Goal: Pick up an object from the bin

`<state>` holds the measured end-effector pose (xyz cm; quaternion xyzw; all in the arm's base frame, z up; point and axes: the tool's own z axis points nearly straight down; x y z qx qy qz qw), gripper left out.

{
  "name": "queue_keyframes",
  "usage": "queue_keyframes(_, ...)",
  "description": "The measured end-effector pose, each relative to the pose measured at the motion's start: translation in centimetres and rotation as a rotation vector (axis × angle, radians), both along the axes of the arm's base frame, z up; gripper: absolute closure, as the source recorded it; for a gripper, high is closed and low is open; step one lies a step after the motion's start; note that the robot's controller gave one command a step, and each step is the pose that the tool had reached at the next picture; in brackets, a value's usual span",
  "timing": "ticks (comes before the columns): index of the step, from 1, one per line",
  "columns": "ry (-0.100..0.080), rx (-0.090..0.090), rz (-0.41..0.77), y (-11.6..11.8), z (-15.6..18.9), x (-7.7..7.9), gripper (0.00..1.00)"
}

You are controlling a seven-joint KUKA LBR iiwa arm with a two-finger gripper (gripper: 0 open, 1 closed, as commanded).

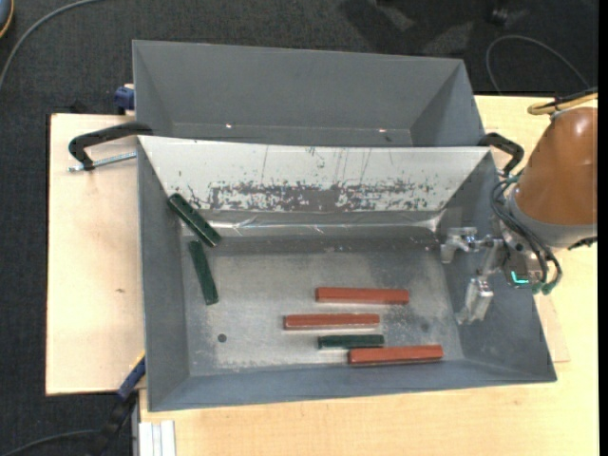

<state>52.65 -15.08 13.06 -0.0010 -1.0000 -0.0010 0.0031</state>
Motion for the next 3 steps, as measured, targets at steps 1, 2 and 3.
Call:
queue_keyframes(1, 0.0, 0.004, 0.064, 6.7, -6.4, -1.1, 0.0)
queue_keyframes(2, -0.007, -0.001, 0.059, 6.2, -6.0, -0.9, 1.0)
queue_keyframes(3, -0.021, -0.005, 0.147, 4.7, 9.0, -0.9, 1.0)
